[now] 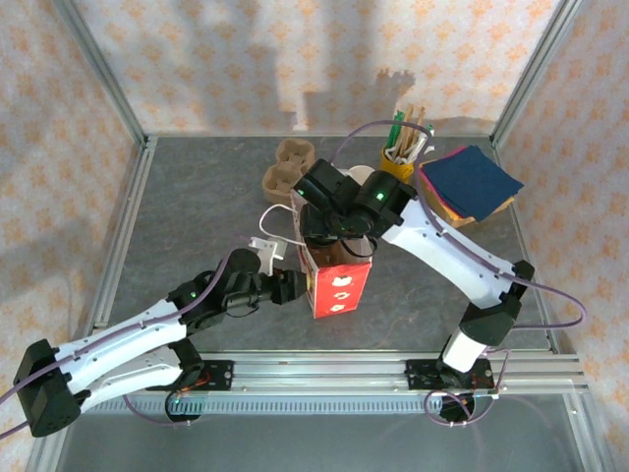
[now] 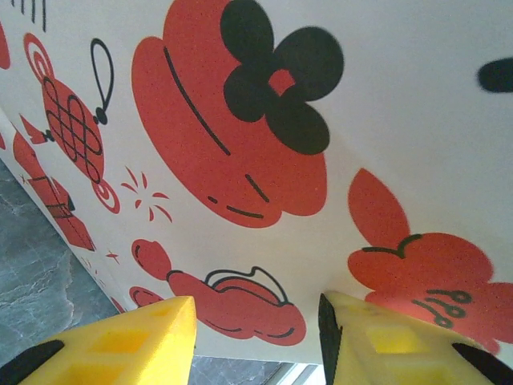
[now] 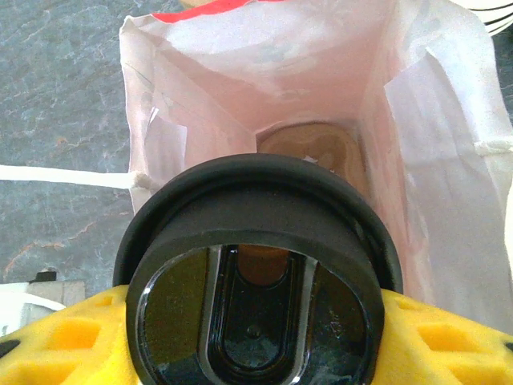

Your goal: Pack the takeout coffee

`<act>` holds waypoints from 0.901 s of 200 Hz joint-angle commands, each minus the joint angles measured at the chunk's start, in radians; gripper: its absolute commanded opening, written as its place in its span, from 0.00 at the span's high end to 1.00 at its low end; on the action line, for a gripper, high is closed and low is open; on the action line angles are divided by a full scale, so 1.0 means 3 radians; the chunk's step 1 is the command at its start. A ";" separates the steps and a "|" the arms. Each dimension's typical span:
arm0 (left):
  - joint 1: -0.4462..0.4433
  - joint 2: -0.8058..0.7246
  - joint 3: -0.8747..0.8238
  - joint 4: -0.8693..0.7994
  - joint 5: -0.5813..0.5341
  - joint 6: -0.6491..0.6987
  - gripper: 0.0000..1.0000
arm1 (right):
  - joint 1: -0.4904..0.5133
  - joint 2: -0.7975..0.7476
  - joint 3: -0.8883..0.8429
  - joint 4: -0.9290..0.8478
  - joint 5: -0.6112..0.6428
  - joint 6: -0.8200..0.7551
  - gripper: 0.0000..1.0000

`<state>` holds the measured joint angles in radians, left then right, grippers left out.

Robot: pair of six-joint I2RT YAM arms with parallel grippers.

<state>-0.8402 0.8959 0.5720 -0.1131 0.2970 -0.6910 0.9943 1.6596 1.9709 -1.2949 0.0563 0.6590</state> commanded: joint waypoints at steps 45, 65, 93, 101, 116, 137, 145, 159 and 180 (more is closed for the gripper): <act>-0.0036 -0.0079 0.0149 -0.0203 -0.0249 0.0292 0.52 | -0.0043 -0.0274 -0.0279 -0.0050 0.0075 -0.0462 0.52; -0.0037 -0.0126 0.0156 -0.0299 -0.0274 0.0330 0.52 | -0.0055 -0.0279 -0.0338 -0.0049 0.0054 -0.0466 0.52; -0.0037 -0.0246 0.0169 -0.0388 -0.0356 0.0438 0.51 | -0.0067 -0.0251 -0.0423 -0.0045 0.0000 -0.0466 0.52; -0.0038 -0.0261 0.0169 -0.0400 -0.0360 0.0460 0.51 | -0.0066 -0.0235 -0.0441 -0.0045 -0.0017 -0.0464 0.52; -0.0037 -0.0252 0.0169 -0.0406 -0.0308 0.0490 0.50 | -0.0064 -0.0198 -0.0462 -0.0045 -0.0055 -0.0459 0.52; -0.0037 -0.0255 0.0160 -0.0417 -0.0308 0.0492 0.50 | -0.0064 -0.0146 -0.0469 -0.0044 -0.0100 -0.0445 0.52; -0.0037 -0.0275 0.0150 -0.0416 -0.0319 0.0490 0.50 | -0.0064 -0.0133 -0.0469 -0.0043 -0.0101 -0.0438 0.52; -0.0040 -0.0307 0.0140 -0.0429 -0.0367 0.0497 0.50 | -0.0064 -0.0115 -0.0469 -0.0042 -0.0110 -0.0425 0.52; -0.0037 -0.0317 0.0160 -0.0484 -0.0417 0.0519 0.50 | -0.0065 -0.0078 -0.0482 -0.0041 -0.0146 -0.0411 0.53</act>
<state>-0.8494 0.8173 0.5938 -0.2268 0.2146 -0.5659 0.9787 1.6169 1.8359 -1.2942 0.0177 0.5373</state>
